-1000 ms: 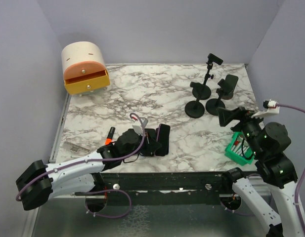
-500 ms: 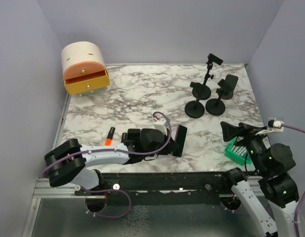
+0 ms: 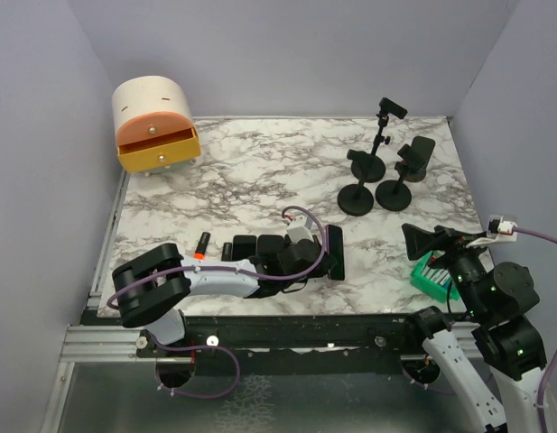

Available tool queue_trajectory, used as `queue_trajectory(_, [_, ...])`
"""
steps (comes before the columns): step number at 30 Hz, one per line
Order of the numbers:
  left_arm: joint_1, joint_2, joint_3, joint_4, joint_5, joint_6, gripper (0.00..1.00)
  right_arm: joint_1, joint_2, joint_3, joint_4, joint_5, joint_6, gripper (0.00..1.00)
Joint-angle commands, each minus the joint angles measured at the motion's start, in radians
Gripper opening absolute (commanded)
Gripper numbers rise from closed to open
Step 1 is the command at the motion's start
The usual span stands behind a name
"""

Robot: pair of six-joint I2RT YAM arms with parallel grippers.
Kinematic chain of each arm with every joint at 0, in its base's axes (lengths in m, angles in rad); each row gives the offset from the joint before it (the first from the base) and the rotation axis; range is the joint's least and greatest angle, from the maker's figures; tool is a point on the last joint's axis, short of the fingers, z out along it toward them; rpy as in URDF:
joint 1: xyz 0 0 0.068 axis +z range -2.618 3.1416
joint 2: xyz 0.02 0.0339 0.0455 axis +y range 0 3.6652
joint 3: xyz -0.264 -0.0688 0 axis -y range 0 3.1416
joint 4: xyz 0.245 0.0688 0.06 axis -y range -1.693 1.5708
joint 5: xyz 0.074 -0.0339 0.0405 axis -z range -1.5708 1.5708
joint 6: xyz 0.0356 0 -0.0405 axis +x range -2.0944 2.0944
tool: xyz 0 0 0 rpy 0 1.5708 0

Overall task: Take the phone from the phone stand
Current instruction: Place the phone at the center of the board.

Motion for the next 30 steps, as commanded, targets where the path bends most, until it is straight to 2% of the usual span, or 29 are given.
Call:
queue_trajectory(1, [-0.004,0.039,0.047,0.058,-0.062,-0.099,0.00,-0.005,-0.023,0.005,-0.032,0.004,0.013,0.96])
queue_trajectory(25, [0.029,0.169,0.059,0.058,0.012,-0.141,0.00,-0.005,-0.024,0.022,-0.051,-0.006,0.028,0.96])
queue_trajectory(30, [0.043,0.174,0.046,0.058,0.029,-0.137,0.08,-0.005,-0.024,0.023,-0.056,-0.007,0.028,0.96])
